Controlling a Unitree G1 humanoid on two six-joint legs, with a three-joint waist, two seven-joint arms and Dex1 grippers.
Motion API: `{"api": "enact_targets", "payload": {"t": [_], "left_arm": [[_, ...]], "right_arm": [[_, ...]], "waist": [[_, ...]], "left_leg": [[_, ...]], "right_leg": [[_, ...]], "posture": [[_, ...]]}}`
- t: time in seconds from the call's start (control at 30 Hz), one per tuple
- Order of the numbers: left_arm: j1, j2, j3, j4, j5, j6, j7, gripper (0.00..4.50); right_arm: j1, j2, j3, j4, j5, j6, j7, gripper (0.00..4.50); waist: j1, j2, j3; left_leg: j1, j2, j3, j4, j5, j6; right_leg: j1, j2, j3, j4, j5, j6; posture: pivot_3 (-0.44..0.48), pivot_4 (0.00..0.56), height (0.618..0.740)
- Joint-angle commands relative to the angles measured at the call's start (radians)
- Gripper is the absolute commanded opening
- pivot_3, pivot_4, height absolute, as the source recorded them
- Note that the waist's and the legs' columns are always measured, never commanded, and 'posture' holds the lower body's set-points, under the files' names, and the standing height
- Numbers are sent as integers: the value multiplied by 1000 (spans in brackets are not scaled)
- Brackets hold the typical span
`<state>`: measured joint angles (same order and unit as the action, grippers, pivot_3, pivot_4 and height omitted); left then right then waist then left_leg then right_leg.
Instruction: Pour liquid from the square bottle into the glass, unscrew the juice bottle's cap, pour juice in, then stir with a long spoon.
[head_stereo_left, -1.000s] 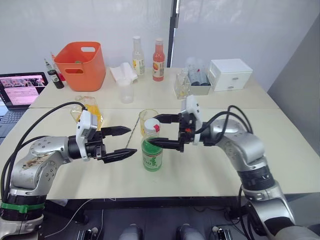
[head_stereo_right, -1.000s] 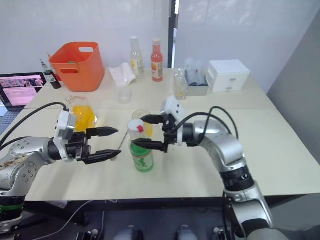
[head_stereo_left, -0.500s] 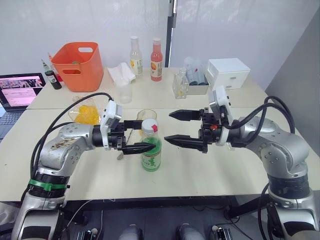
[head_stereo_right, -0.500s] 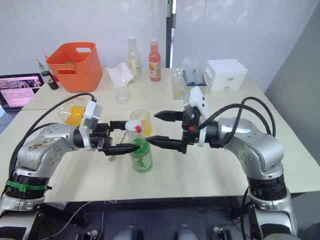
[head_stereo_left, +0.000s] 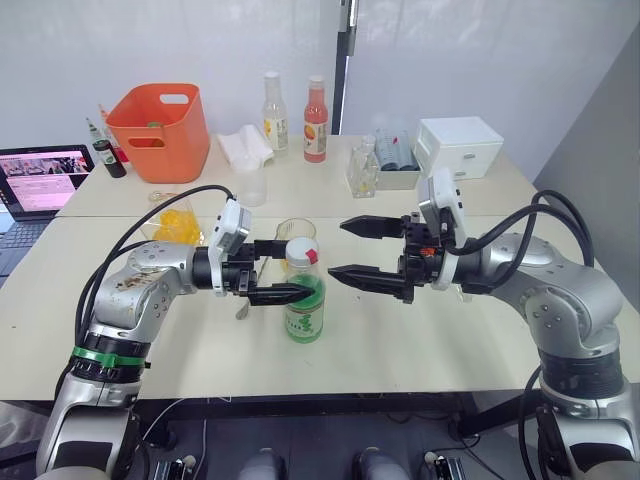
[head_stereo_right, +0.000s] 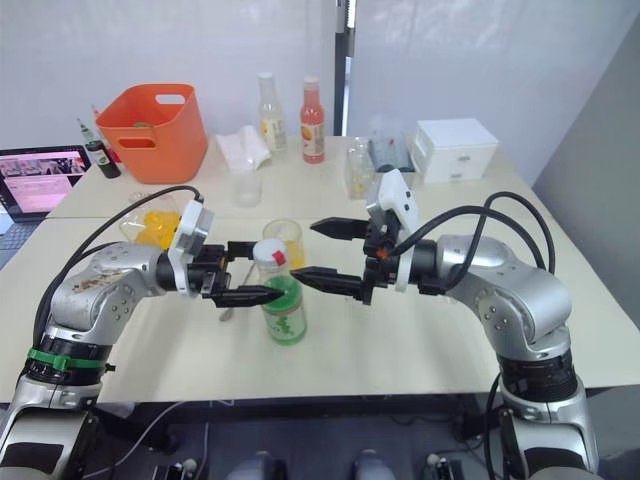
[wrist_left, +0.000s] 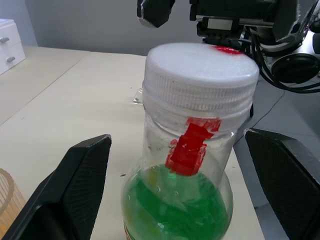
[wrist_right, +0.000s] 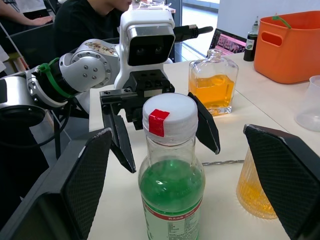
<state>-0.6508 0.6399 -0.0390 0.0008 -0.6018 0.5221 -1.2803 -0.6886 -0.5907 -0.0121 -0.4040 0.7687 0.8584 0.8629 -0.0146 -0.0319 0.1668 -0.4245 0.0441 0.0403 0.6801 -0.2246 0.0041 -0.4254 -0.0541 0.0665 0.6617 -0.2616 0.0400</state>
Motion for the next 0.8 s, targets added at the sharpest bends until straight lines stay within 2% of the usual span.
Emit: {"api": "enact_targets", "payload": {"t": [0.03, 0.07, 0.33, 0.57, 0.8], "left_arm": [[-19, -2, 18, -6, -5, -17, -11, 4500], [-18, -4, 20, -6, -5, -17, -12, 3955], [-10, -9, 21, 3, 3, -23, -20, 1475], [-4, -18, 19, -1, 10, -46, -20, 1382], [11, -28, 13, 4, 44, -102, -21, 1382]], "right_arm": [[-7, -13, -16, -39, 18, -6, -6, 4448], [-6, -14, -15, -40, 19, -6, -6, 4500], [-9, -15, -13, -43, 19, -7, -11, 4500], [-19, -11, 9, -45, 2, -16, -19, 4500], [-79, 52, 85, -40, -41, -10, -93, 4500]], "waist": [[0, 0, 0], [0, 0, 0], [0, 0, 0], [0, 0, 0], [0, 0, 0]], "left_leg": [[0, 0, 0, 0, 0, 0], [0, 0, 0, 0, 0, 0], [0, 0, 0, 0, 0, 0], [0, 0, 0, 0, 0, 0], [0, 0, 0, 0, 0, 0]], "right_leg": [[0, 0, 0, 0, 0, 0], [0, 0, 0, 0, 0, 0], [0, 0, 0, 0, 0, 0], [0, 0, 0, 0, 0, 0], [0, 0, 0, 0, 0, 0]], "posture": [[0, 150, 715], [0, 150, 715], [0, 150, 715], [0, 150, 715], [0, 150, 715]]}}
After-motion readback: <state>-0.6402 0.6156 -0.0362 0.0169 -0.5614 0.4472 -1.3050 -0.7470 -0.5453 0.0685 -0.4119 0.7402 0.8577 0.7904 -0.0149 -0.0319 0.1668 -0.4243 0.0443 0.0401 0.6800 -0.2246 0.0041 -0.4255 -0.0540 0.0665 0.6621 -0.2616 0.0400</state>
